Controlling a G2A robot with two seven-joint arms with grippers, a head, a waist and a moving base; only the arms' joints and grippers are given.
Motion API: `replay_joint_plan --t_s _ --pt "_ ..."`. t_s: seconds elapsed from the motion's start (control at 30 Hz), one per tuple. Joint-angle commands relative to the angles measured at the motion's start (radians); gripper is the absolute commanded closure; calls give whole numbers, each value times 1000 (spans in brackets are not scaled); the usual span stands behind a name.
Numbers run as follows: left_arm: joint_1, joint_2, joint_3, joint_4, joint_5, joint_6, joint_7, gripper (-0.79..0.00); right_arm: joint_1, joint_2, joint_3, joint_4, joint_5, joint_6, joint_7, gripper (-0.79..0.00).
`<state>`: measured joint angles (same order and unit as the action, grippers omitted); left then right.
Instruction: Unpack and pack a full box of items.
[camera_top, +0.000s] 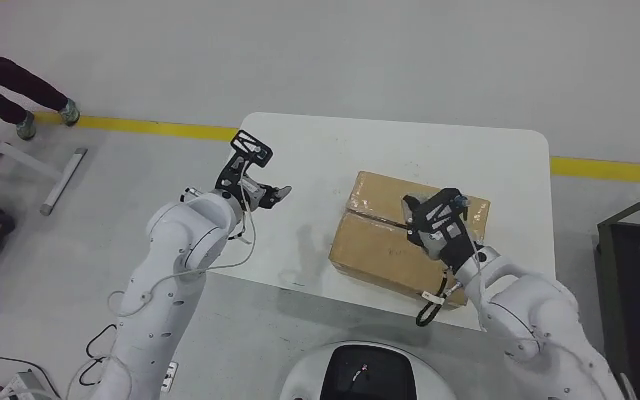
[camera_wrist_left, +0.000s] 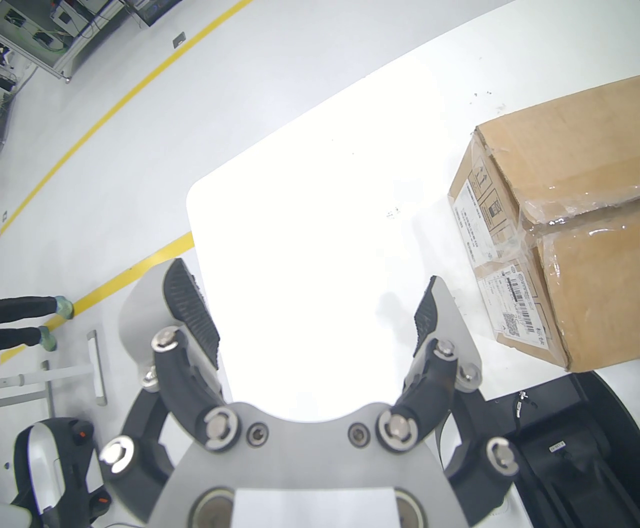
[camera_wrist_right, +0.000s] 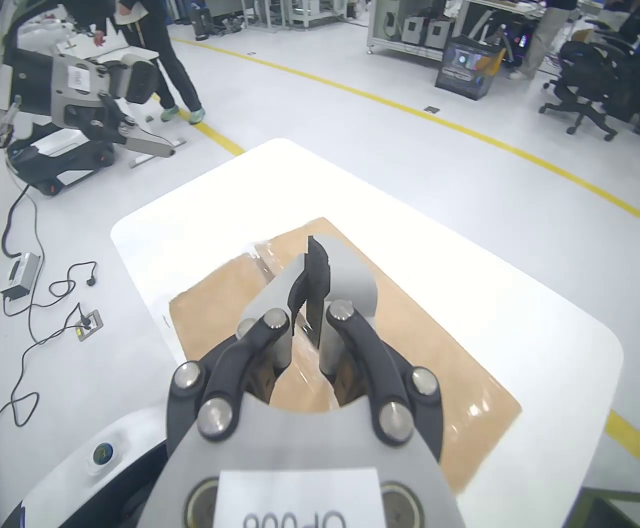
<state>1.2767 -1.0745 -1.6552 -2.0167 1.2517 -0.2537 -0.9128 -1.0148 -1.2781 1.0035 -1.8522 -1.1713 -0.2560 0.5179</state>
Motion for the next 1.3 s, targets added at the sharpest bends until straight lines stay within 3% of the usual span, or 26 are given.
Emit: replay_joint_plan --t_s 0.0,0.27,0.53,0.73,1.27 --pt "0 0 0 0 0 0 0 -785 54 -15 -58 55 7 16 -16 0" --pt "0 0 0 0 0 0 0 -785 259 -95 -268 313 18 44 -75 0" --pt "0 0 0 0 0 0 0 -785 291 -142 -327 461 55 107 -114 0" --pt "0 0 0 0 0 0 0 -785 218 -128 -271 428 45 136 -88 0" --pt "0 0 0 0 0 0 0 -785 -116 -37 11 127 -84 168 29 0"
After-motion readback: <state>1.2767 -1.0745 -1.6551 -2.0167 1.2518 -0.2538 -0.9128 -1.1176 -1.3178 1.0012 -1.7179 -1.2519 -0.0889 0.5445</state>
